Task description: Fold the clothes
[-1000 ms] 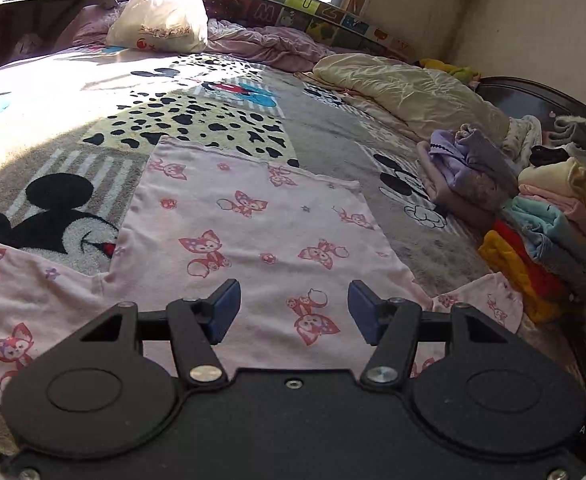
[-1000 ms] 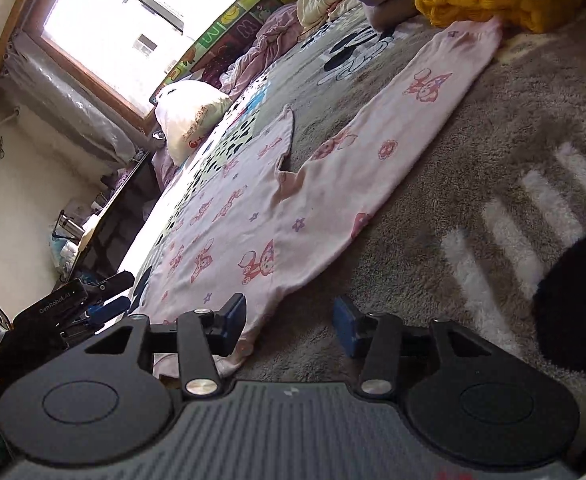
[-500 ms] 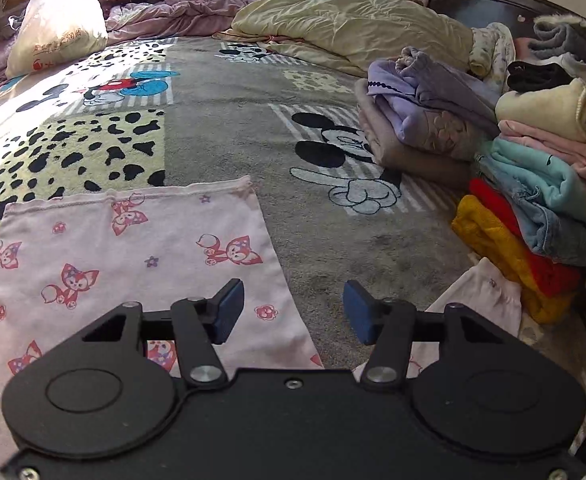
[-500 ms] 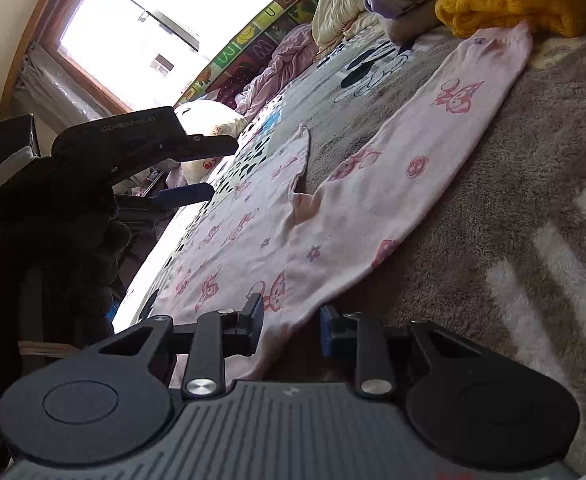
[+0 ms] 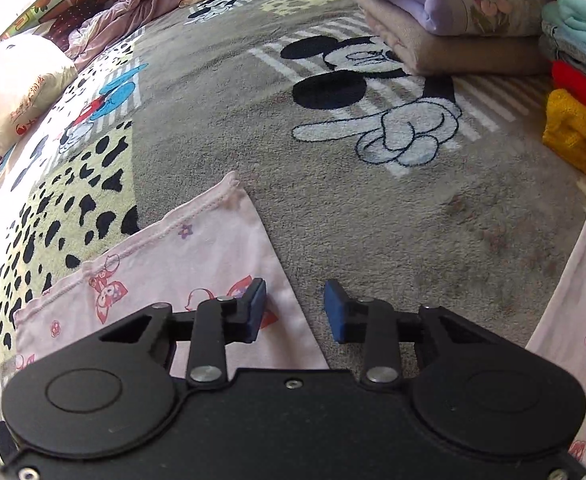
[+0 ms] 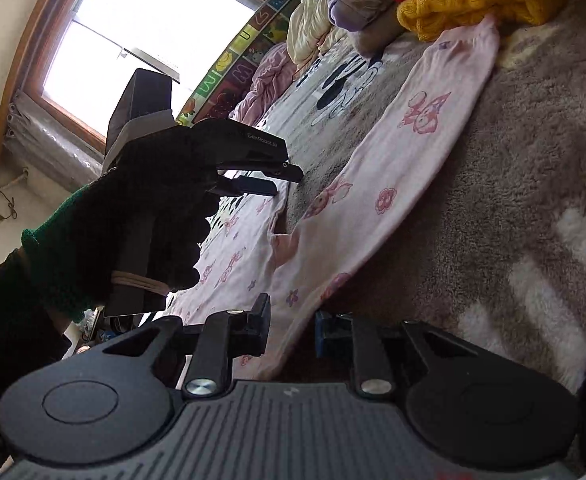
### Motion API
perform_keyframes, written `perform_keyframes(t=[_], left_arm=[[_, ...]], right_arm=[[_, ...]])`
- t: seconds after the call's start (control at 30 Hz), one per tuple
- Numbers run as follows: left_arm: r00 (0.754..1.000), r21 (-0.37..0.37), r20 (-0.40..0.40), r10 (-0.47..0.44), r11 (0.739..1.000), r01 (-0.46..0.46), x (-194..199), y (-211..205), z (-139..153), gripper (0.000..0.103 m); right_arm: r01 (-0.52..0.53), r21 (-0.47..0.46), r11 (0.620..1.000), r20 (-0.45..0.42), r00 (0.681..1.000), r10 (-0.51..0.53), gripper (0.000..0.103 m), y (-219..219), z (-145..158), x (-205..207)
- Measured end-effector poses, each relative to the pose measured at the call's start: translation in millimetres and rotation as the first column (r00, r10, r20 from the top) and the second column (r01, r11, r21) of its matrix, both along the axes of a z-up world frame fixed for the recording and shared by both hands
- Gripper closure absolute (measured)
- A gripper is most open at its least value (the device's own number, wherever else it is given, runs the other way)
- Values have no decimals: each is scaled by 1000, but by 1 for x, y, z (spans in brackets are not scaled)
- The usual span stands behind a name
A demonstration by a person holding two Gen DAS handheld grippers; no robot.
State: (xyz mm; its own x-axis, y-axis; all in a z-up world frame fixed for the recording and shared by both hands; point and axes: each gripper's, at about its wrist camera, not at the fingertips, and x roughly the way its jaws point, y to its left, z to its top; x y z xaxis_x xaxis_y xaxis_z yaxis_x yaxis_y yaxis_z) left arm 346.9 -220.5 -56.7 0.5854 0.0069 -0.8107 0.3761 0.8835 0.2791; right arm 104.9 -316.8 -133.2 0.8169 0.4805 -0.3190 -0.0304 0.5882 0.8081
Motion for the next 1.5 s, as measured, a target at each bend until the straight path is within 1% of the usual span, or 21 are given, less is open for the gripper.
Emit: perform_keyframes(t=[0.03, 0.1, 0.2, 0.33, 0.47, 0.5, 0.53, 0.57, 0.6, 0.63, 0.7, 0.77, 0.87, 0.9, 1.07, 1.1, 1.17, 1.23, 1.37, 1.43, 1.5], left_arm=[[1000, 12, 1, 2, 1000, -2, 3, -1, 1, 77], [1000, 25, 3, 11, 1000, -11, 9, -2, 4, 92], [999, -8, -1, 48, 999, -48, 15, 7, 10, 97], [996, -78, 8, 88, 993, -87, 17, 26, 20, 100], [997, -228, 23, 78, 971, -71, 12, 41, 32, 101], [997, -245, 19, 74, 967, -67, 11, 40, 34, 101], [998, -250, 14, 69, 966, -64, 11, 36, 35, 97], [998, -248, 13, 65, 967, -60, 11, 32, 35, 78], [998, -239, 17, 63, 969, -57, 12, 28, 35, 55], [998, -222, 19, 67, 973, -61, 14, 23, 35, 54], [997, -173, 14, 71, 983, -67, 19, 14, 30, 59], [999, -117, -8, 43, 992, -44, 24, 3, 21, 70], [1000, 40, -12, 20, 999, -19, 27, -15, 2, 74], [1000, 71, -8, 18, 997, -18, 28, -19, -2, 78], [998, 121, 35, 48, 991, -52, 32, -23, -9, 86], [998, 127, 43, 47, 991, -52, 31, -21, -10, 91], [998, 134, 52, 32, 990, -39, 29, -16, -12, 97], [997, 109, 68, 39, 993, -46, 26, -9, -8, 99], [993, 14, 96, 74, 997, -75, 22, 9, 10, 100], [991, -35, 98, 95, 995, -92, 20, 21, 20, 100], [988, -108, 89, 124, 987, -115, 20, 38, 29, 100]], right_arm=[[-2, 2, 1000, 2, 1000, 2, 78, 0, 0, 0], [-1, 10, 1000, 7, 1000, 1, 78, 0, 0, 1], [3, 4, 1000, 16, 1000, -3, 78, 0, 1, 0], [2, -9, 1000, 55, 998, -2, 83, 0, 6, -2], [-8, -38, 999, 108, 994, 12, 86, 3, 16, -4], [-13, -51, 999, 116, 993, 19, 86, 4, 18, -3], [-16, -57, 998, 119, 993, 23, 86, 5, 19, -3], [-16, -57, 998, 116, 993, 23, 86, 5, 19, -2], [-15, -55, 998, 110, 994, 21, 86, 5, 18, -1], [-12, -54, 998, 101, 995, 17, 86, 5, 17, 0], [-5, -49, 999, 85, 996, 9, 86, 4, 15, 1], [-2, -44, 999, 75, 997, 5, 86, 4, 13, 2], [-4, -42, 999, 70, 998, 7, 86, 4, 11, -3], [-5, -42, 999, 67, 998, 7, 86, 4, 11, -4], [3, -18, 1000, 31, 1000, -3, 86, -1, 5, -2], [4, -15, 1000, 28, 1000, -4, 86, -1, 4, -2], [7, -10, 1000, 23, 1000, -7, 86, -2, 3, -2], [12, -5, 1000, 17, 1000, -12, 86, -4, 2, -2], [10, -5, 1000, 37, 999, -10, 86, -3, 5, -3], [0, -34, 999, 69, 998, 2, 86, 1, 10, -4], [-9, -68, 998, 102, 995, 16, 86, 5, 16, -6]])
